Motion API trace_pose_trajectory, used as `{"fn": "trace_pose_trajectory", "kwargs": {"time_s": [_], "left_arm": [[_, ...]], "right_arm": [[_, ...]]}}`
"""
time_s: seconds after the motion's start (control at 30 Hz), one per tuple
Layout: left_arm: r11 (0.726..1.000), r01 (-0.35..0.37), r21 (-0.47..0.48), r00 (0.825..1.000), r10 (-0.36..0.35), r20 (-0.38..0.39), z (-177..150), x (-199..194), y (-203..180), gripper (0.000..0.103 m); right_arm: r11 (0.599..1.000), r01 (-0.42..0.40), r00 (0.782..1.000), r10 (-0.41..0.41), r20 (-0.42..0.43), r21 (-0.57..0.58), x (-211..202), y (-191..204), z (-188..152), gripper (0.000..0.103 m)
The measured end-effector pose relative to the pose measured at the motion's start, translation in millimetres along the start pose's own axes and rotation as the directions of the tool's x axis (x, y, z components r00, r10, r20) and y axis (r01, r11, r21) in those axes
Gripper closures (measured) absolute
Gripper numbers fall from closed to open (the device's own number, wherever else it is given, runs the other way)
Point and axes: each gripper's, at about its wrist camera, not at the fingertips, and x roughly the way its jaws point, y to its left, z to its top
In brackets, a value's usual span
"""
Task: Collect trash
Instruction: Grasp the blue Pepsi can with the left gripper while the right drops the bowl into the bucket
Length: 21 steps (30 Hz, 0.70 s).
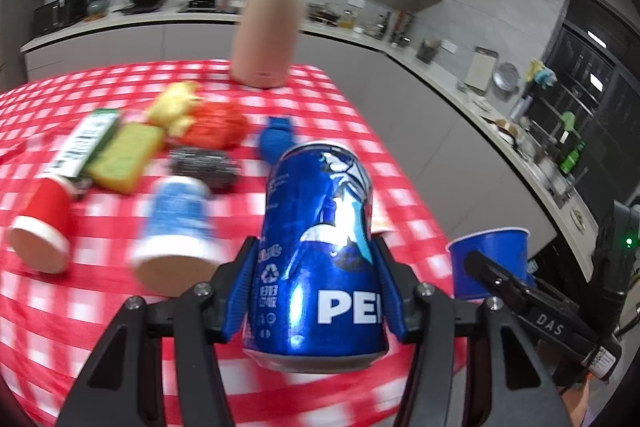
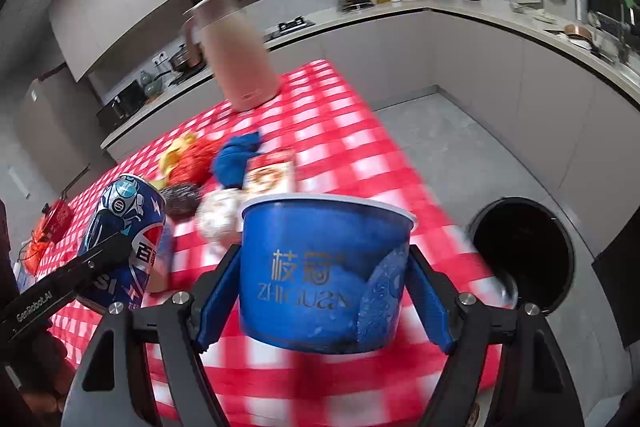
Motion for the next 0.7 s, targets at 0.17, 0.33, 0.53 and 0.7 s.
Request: {"fn": "trace_pose_trajectory", "kwargs": {"time_s": [0.17,0.33,0.53,0.7], "left_arm": [[0.999,0.046,0.026,0.999,-0.046,-0.022,-5.4,32.3,-81.6,0.051],[0.996,0.088,0.027,0.995,-0.087,-0.042,-7.5,76.8,-160.3,0.079],[0.998,-0.062,0.023,0.987,0.058,0.150,33.9,112.6,-187.0,0.084],[0.971,-0.194,-0.137,0.972,0.209,0.107,31.5,115.9,-132.3,0.082]], "right_arm": [[1.000,0.021,1.000,-0.022,0.018,0.022,-20.4,-84.6,9.1,0.023],[0.997,0.060,0.998,-0.060,-0.003,0.053,-27.8,-186.4,25.5,0.023],[0.996,0.001,1.000,0.001,-0.021,0.086,8.8,-268.9,34.5,0.023],[0.998,-0.006,1.000,0.005,-0.014,-0.055,13.9,-270.4,39.5,0.023]]}}
